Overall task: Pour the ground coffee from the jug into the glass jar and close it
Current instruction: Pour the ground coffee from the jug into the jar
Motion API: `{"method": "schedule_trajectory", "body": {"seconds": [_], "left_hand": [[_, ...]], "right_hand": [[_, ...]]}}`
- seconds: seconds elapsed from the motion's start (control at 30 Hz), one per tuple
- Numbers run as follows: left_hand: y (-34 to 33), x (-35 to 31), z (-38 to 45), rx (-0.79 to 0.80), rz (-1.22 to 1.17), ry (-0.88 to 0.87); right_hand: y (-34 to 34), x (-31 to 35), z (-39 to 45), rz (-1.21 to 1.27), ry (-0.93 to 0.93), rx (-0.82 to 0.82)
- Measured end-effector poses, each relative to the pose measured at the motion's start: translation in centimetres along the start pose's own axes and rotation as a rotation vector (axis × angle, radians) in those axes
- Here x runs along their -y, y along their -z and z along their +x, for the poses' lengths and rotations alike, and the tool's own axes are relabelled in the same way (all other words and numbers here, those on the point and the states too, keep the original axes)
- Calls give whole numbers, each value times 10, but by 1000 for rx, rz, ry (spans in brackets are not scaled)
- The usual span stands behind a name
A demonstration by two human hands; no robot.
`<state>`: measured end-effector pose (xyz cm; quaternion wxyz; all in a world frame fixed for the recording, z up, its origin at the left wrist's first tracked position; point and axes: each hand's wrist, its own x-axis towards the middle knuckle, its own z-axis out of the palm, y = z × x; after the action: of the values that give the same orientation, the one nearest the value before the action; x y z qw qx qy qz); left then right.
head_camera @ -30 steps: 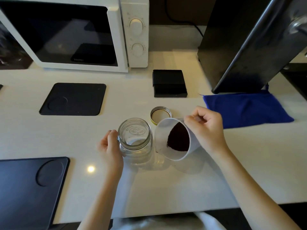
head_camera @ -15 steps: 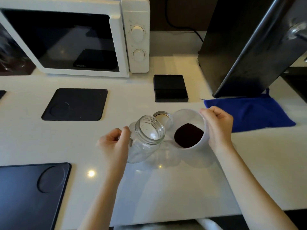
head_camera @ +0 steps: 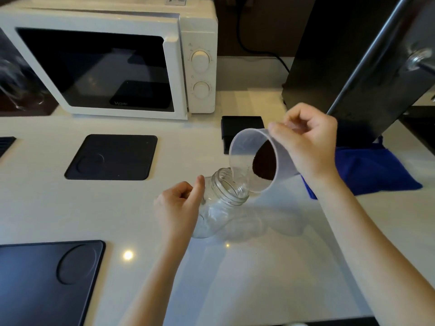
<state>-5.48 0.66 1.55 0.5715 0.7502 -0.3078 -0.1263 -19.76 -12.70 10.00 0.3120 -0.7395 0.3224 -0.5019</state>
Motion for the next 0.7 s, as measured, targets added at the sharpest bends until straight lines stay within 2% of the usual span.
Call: {"method": "schedule_trajectory", "body": {"seconds": [0.2, 0.7], "left_hand": [[-7, -5, 3, -4, 46, 8], [-17, -6, 4, 10, 49, 5]], "right_hand": [[-14, 16, 10, -163, 215, 108], [-21, 21, 22, -306, 403, 147]]}}
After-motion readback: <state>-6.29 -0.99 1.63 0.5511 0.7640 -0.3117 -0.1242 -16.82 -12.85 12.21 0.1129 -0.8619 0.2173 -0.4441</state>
